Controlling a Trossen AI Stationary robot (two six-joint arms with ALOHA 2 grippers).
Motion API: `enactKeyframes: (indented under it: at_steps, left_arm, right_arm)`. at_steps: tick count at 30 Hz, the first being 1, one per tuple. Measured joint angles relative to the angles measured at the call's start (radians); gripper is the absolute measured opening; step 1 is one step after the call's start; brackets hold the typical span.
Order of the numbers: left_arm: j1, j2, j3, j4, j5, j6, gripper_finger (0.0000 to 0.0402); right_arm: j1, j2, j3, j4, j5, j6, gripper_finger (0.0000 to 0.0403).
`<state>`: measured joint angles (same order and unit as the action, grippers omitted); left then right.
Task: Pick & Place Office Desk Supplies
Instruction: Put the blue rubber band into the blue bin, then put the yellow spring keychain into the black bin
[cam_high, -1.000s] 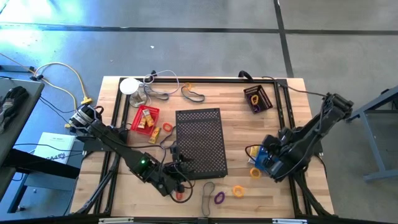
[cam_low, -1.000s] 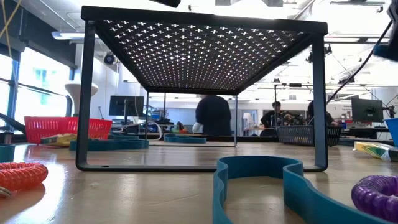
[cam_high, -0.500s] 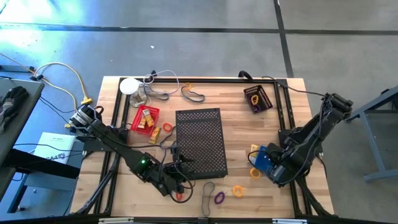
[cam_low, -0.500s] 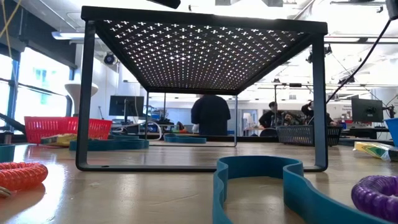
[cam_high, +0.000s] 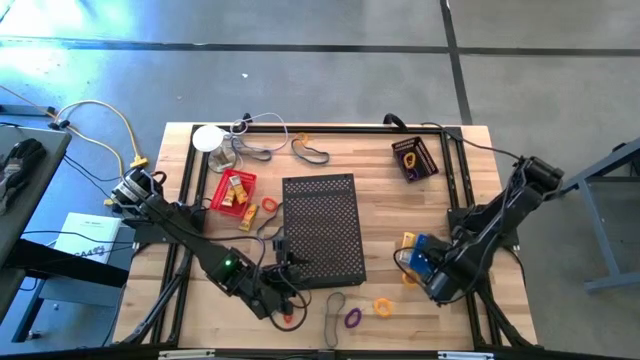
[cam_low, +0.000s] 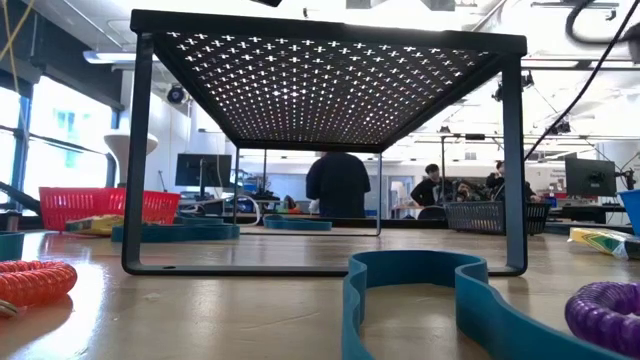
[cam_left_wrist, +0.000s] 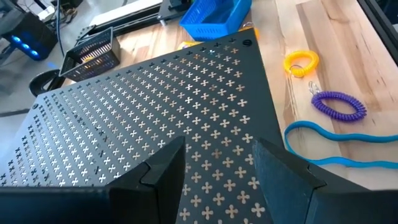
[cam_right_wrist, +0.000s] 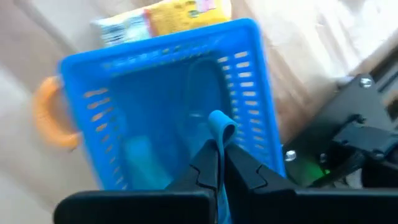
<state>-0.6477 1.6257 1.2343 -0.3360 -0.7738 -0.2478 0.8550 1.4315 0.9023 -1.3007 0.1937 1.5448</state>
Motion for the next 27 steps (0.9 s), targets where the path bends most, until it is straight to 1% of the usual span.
enactKeyframes:
  at_steps: [8, 12, 15, 17, 24, 27]
  left_arm:
    - [-0.004, 0.0, 0.0, -0.001, 0.008, -0.049, 0.0178]
    - [-0.004, 0.0, 0.0, -0.001, 0.053, -0.059, 0.0178]
    - [-0.005, 0.0, 0.0, -0.001, 0.088, -0.06, 0.0178]
    - [-0.005, 0.0, 0.0, -0.001, 0.088, -0.061, 0.0178]
    - [-0.004, 0.0, 0.0, 0.0, 0.089, -0.098, 0.0178]
    - [-0.004, 0.0, 0.0, 0.0, 0.089, -0.1, 0.0178]
  right_arm:
    - [-0.058, 0.002, -0.051, 0.114, 0.003, -0.023, 0.0004]
    - [-0.076, 0.002, -0.074, 0.162, -0.014, -0.024, 0.0021]
    - [-0.083, 0.002, -0.075, 0.176, -0.039, -0.007, 0.0053]
    - [-0.096, 0.002, -0.075, 0.171, -0.068, -0.004, 0.0081]
    - [-0.098, 0.002, -0.074, 0.157, -0.075, -0.019, 0.0195]
    - [-0.099, 0.001, -0.074, 0.143, -0.098, -0.029, 0.0228]
